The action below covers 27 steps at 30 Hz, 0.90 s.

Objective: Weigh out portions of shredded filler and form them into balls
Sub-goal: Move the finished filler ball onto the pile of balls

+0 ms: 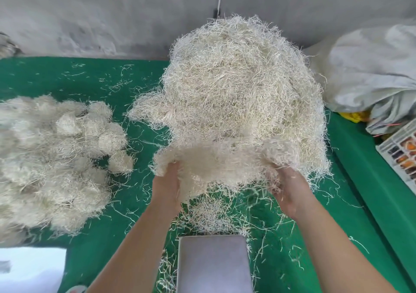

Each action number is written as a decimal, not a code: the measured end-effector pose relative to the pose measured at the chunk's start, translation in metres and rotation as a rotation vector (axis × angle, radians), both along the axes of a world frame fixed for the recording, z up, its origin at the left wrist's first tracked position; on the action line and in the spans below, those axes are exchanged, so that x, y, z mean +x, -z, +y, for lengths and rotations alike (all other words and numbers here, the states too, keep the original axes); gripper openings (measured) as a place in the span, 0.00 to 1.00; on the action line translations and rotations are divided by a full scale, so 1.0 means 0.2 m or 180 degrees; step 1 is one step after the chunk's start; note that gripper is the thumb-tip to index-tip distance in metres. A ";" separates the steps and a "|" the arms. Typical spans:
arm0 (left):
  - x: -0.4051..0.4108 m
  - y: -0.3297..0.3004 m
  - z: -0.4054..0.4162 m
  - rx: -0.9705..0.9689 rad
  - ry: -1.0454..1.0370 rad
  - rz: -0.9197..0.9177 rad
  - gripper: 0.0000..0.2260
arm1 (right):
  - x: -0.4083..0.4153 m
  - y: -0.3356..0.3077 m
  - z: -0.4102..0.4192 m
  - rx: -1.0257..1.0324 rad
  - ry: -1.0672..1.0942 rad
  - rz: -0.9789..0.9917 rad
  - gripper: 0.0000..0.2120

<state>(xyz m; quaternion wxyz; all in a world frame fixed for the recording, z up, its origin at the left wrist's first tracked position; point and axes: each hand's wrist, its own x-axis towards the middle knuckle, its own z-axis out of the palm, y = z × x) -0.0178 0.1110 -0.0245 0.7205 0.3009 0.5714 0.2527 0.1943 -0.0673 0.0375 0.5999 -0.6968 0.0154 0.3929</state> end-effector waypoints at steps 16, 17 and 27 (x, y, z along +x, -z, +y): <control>0.07 0.18 -0.02 0.2089 0.1769 0.1285 0.27 | -0.06 -0.24 0.10 0.0261 -0.0925 -0.0239 0.17; 0.08 0.15 -0.03 0.1767 0.1509 0.0843 0.19 | -0.08 -0.20 0.12 -0.0002 -0.1166 -0.0399 0.30; 0.14 -0.11 0.15 0.1746 0.1352 0.0798 0.14 | -0.16 -0.05 0.12 -0.0903 -0.3077 -0.1161 0.45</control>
